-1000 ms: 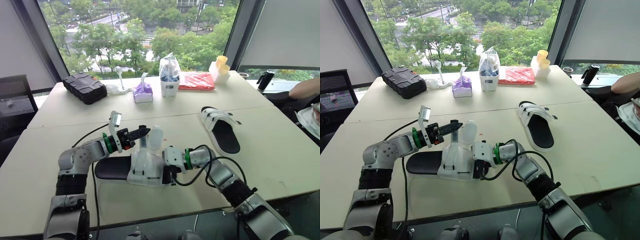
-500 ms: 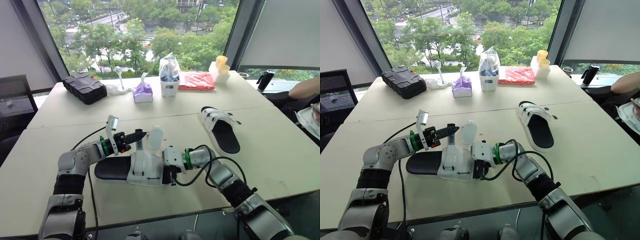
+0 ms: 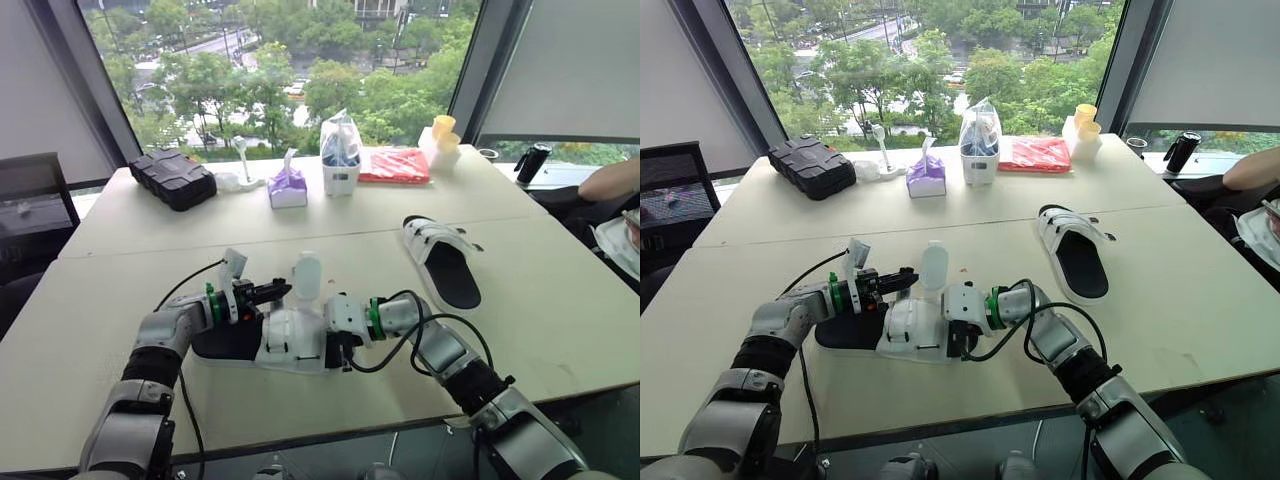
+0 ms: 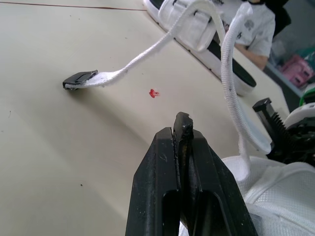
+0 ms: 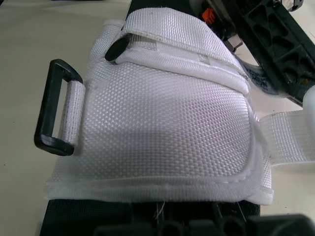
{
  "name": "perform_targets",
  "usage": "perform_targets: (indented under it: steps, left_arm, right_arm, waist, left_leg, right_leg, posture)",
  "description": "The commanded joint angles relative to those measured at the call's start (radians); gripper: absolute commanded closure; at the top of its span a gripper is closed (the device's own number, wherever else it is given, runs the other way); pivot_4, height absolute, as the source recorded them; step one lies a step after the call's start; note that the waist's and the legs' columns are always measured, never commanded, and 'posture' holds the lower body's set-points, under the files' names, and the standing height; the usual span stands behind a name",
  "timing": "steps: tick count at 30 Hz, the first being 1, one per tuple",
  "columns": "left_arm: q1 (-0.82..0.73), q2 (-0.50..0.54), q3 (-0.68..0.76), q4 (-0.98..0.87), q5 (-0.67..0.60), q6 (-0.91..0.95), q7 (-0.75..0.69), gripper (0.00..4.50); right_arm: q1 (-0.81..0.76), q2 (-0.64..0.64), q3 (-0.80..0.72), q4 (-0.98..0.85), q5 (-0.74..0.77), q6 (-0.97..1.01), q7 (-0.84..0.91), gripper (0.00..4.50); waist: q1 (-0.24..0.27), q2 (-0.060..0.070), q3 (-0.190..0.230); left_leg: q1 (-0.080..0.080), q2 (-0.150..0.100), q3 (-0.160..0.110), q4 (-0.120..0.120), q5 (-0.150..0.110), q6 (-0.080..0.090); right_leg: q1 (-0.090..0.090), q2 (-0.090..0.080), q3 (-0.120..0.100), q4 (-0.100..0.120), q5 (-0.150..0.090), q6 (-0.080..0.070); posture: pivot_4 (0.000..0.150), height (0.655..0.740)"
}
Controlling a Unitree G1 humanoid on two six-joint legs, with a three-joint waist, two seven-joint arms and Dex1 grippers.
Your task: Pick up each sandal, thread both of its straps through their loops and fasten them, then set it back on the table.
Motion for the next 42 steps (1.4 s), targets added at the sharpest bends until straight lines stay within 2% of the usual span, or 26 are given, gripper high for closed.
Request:
perform_targets:
  steps: [1, 2, 6, 8, 9, 19, 26, 29, 34, 38, 42]
  left_arm:
    - [0.009, 0.007, -0.014, 0.059, 0.054, -0.013, 0.009, 3.84]
    - [0.008, 0.009, -0.018, 0.063, 0.060, -0.019, 0.001, 3.51]
    - [0.017, 0.011, -0.038, 0.061, 0.100, -0.072, -0.024, 1.62]
    - [0.026, 0.017, -0.054, 0.055, 0.128, -0.114, -0.037, 0.50]
    - [0.030, 0.019, -0.062, 0.053, 0.142, -0.136, -0.040, 0.14]
    - [0.026, 0.054, -0.108, 0.090, 0.281, -0.321, -0.021, 0.14]
    - [-0.023, 0.074, -0.078, 0.184, 0.311, -0.357, 0.042, 0.14]
    - [-0.055, 0.071, -0.041, 0.139, 0.245, -0.275, -0.014, 0.14]
    - [-0.145, 0.045, 0.052, 0.008, 0.083, -0.003, -0.033, 0.14]
    - [-0.183, 0.030, 0.082, -0.038, 0.015, 0.151, -0.015, 0.14]
    - [-0.166, 0.035, 0.045, -0.109, -0.010, 0.256, -0.045, 0.14]
  right_arm:
    - [0.042, -0.033, 0.035, 0.058, -0.067, 0.054, 0.013, 4.50]
    - [0.043, -0.033, 0.035, 0.057, -0.066, 0.055, 0.013, 4.50]
    - [0.043, -0.031, 0.035, 0.056, -0.066, 0.057, 0.012, 4.50]
    - [0.043, -0.029, 0.036, 0.056, -0.066, 0.058, 0.011, 4.50]
    - [0.043, -0.028, 0.037, 0.056, -0.066, 0.057, 0.011, 4.50]
    - [0.038, -0.021, 0.037, 0.067, -0.067, 0.053, 0.006, 4.50]
    - [0.031, -0.014, 0.036, 0.080, -0.069, 0.046, 0.001, 4.50]
    - [0.029, -0.012, 0.036, 0.083, -0.068, 0.044, 0.000, 4.50]
    - [0.023, -0.009, 0.034, 0.096, -0.070, 0.038, -0.001, 4.50]
    - [0.013, -0.003, 0.036, 0.109, -0.073, 0.034, -0.004, 4.50]
    - [0.007, -0.001, 0.036, 0.117, -0.075, 0.029, -0.006, 4.50]
  waist:
    - [-0.001, 0.000, 0.000]
    - [-0.002, 0.000, 0.000]
    - [-0.003, 0.002, -0.001]
    - [-0.003, 0.002, -0.001]
    - [-0.003, 0.002, -0.001]
    - [-0.004, 0.002, -0.001]
    - [-0.004, 0.002, -0.001]
    - [-0.005, 0.001, -0.001]
    - [-0.004, -0.003, 0.002]
    - [-0.008, -0.003, 0.002]
    - [-0.011, -0.002, 0.002]
  left_leg:
    - [0.000, 0.000, 0.000, 0.000, 0.000, 0.000]
    - [0.000, 0.000, 0.000, 0.000, 0.000, 0.000]
    - [0.000, 0.000, 0.000, -0.001, -0.001, 0.001]
    - [0.000, 0.000, 0.000, -0.001, -0.001, 0.001]
    - [0.000, 0.000, 0.000, -0.001, -0.001, 0.001]
    - [0.000, 0.000, 0.000, -0.002, -0.001, 0.001]
    - [0.000, 0.000, 0.000, -0.002, -0.001, 0.001]
    - [0.000, 0.000, 0.000, -0.002, -0.001, 0.001]
    - [-0.002, 0.000, 0.000, -0.001, -0.001, 0.002]
    - [-0.002, 0.000, 0.000, -0.001, -0.001, 0.001]
    - [-0.001, 0.000, 0.000, -0.002, -0.001, 0.001]
  right_leg:
    - [0.001, -0.001, 0.000, 0.000, -0.001, 0.001]
    - [0.000, -0.001, 0.000, 0.000, -0.001, 0.001]
    - [0.000, -0.001, 0.000, 0.000, 0.002, 0.003]
    - [-0.001, -0.001, 0.000, 0.000, 0.002, 0.002]
    - [-0.001, -0.001, 0.000, 0.000, 0.002, 0.002]
    - [-0.001, -0.001, 0.000, 0.000, 0.002, 0.003]
    - [-0.001, -0.001, 0.000, 0.000, 0.001, 0.005]
    - [-0.001, 0.000, 0.000, 0.000, 0.001, 0.005]
    - [-0.003, 0.001, -0.001, 0.001, 0.001, 0.005]
    - [-0.003, 0.001, -0.001, 0.001, 0.000, 0.006]
    - [-0.003, 0.001, -0.001, 0.002, 0.001, 0.006]
  posture:
    - [0.150, 0.7400]
    - [0.150, 0.7400]
    - [0.150, 0.7400]
    - [0.150, 0.7400]
    - [0.150, 0.7400]
    - [0.150, 0.7400]
    - [0.150, 0.7400]
    - [0.150, 0.7400]
    - [0.150, 0.7400]
    - [0.150, 0.7400]
    - [0.150, 0.7400]
